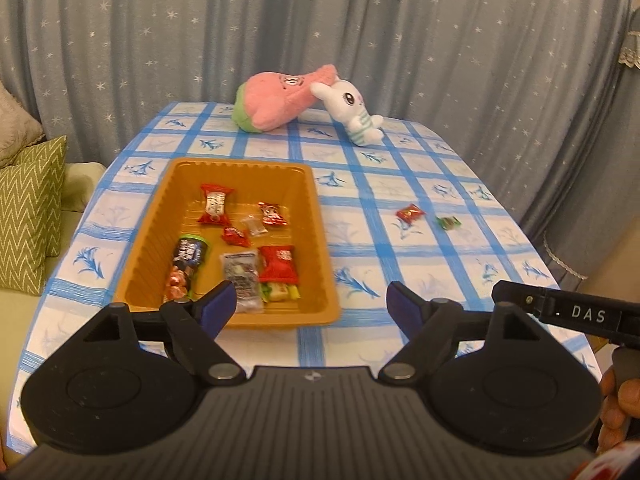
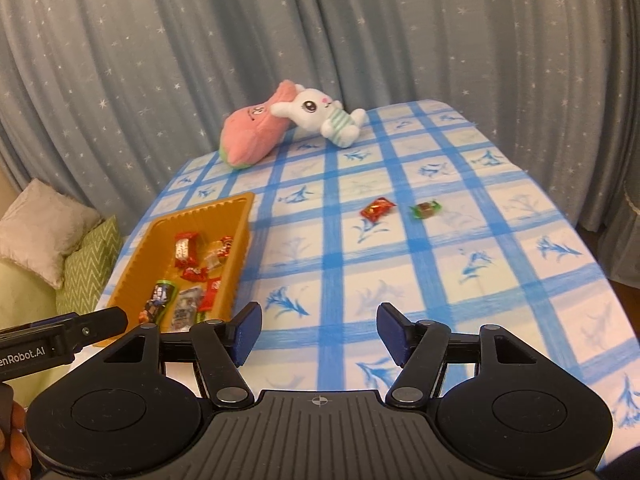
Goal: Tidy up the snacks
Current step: 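Move both open tools from the tray toward the red and green candies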
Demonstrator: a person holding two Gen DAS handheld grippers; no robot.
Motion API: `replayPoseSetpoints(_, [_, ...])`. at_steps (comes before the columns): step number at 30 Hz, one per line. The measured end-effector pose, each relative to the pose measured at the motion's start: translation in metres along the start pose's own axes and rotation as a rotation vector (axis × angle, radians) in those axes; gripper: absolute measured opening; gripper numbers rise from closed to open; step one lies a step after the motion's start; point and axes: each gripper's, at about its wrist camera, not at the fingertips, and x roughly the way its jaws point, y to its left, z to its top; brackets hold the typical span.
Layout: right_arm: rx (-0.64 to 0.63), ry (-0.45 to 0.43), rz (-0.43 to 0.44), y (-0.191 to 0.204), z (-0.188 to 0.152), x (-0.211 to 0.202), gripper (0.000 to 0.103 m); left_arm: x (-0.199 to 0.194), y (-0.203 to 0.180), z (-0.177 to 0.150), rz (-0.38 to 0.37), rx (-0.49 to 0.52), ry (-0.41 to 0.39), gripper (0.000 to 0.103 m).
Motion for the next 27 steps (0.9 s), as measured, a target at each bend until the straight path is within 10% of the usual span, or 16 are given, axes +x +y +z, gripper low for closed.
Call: replayPoseSetpoints(27, [0.101,-0.024,-0.107,-0.074,-0.003,-0.014,0.065,0.039,-0.068,0.01,-0.094,0.102,0.033,0.081])
